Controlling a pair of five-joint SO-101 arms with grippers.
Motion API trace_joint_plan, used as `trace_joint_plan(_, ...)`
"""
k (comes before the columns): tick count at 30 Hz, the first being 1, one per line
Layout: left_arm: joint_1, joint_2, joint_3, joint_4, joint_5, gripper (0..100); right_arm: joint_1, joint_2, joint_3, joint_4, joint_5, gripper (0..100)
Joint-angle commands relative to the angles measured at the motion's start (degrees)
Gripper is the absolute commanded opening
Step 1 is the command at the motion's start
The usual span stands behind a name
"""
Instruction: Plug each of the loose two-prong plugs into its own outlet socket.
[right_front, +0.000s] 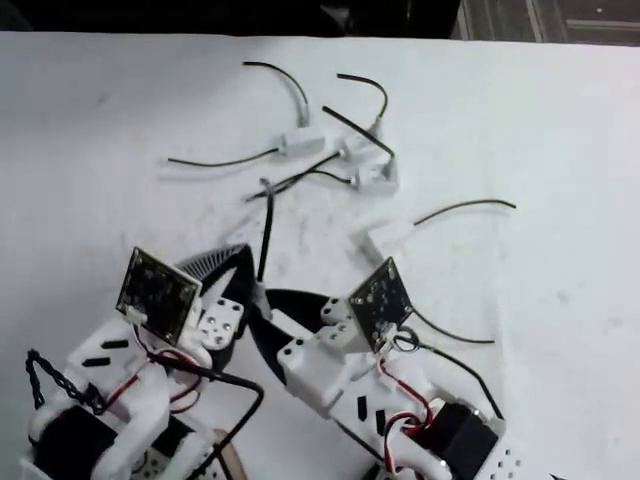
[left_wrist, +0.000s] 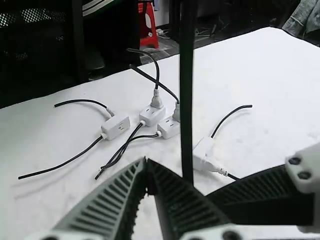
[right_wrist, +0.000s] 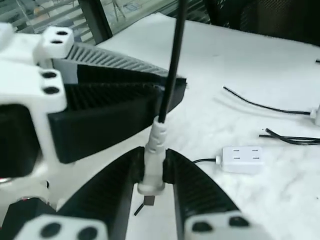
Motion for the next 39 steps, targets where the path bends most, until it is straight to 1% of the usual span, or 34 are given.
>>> trace_joint_plan(1,0.92,-0.13,0.09,-0.79,0.26,2,-0.57,-0.48,-0.44,0.13,0.44,1.6)
trace_joint_plan(3,1.10,-0.13,0.18,-0.70,0.09,2,-1.54,-0.48,-0.44,0.13,0.44,1.6)
trace_joint_plan(6,4.62,-0.13,0.88,-0.62,-4.31,2,-3.21,-0.48,-0.44,0.84,1.93,1.6)
trace_joint_plan(8,5.85,-0.13,1.14,0.35,-5.63,2,-3.21,-0.48,-0.44,2.07,2.20,1.6)
trace_joint_plan(18,5.76,-0.22,0.88,1.32,-5.98,2,-2.95,-0.48,-0.44,2.33,2.29,1.6)
trace_joint_plan(20,4.70,-0.22,-0.53,1.58,-5.89,2,-2.86,-0.48,-0.44,2.15,2.37,1.6)
trace_joint_plan(22,1.63,-0.22,-3.34,2.46,-5.71,2,-1.19,-0.48,-0.44,2.07,2.37,1.6)
trace_joint_plan(26,-8.31,-0.22,-9.58,5.63,-5.71,2,3.38,0.04,0.00,-0.48,3.60,1.6)
trace_joint_plan(28,-13.49,-0.22,-11.08,6.77,-5.80,2,4.35,0.04,1.23,-2.24,5.10,1.6)
trace_joint_plan(30,-18.51,-0.22,-10.90,7.30,-5.80,2,4.44,0.13,3.87,-6.11,5.63,1.6)
trace_joint_plan(34,-28.18,-0.22,-4.75,5.63,-5.63,2,4.88,2.86,8.79,-14.90,9.49,1.6)
trace_joint_plan(39,-36.35,-0.22,9.85,-3.96,-5.36,2,7.87,16.13,5.36,-20.09,9.67,1.6)
